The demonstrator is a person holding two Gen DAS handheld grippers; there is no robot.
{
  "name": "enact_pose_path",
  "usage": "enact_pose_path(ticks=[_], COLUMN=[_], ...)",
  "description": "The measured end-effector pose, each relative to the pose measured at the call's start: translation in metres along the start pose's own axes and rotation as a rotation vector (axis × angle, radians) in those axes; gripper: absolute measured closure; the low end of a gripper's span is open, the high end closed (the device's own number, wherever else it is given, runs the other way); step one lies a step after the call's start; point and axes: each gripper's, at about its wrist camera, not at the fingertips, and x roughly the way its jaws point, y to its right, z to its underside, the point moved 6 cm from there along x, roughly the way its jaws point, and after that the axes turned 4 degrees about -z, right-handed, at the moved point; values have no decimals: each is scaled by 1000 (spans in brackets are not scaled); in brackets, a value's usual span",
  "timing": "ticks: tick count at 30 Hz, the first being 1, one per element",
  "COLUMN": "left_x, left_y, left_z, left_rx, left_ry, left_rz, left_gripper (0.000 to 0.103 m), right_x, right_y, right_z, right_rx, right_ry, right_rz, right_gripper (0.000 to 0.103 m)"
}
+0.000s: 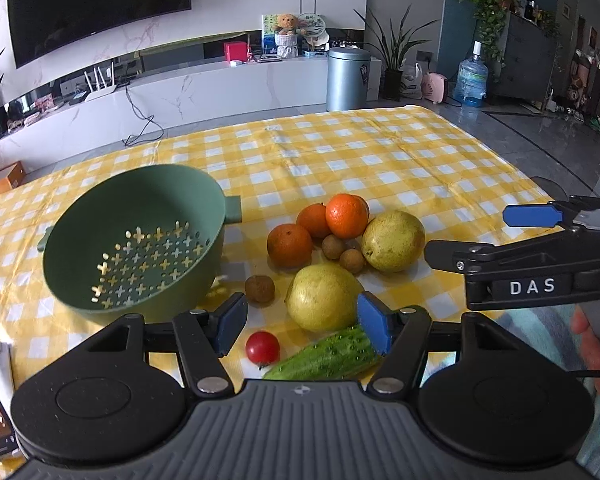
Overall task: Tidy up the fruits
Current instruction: 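Close the left tool on a yellow pear while the right tool grasps the other pear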
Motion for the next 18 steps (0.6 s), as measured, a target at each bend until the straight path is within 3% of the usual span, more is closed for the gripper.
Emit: enact_pose_path(ticks=[8,18], left_x=[26,57], left_y=[-1,-3], left_z=[-10,4], left_rx=[-13,-46], left_ry=[-18,-62], left_rz=[35,101], left_gripper=[28,21], right_x=[32,62], right_y=[10,14], right_z=[-18,-15], right_rx=[-6,41], right_ry=[-37,-74], right_rz=[7,-18], right_gripper=[4,5])
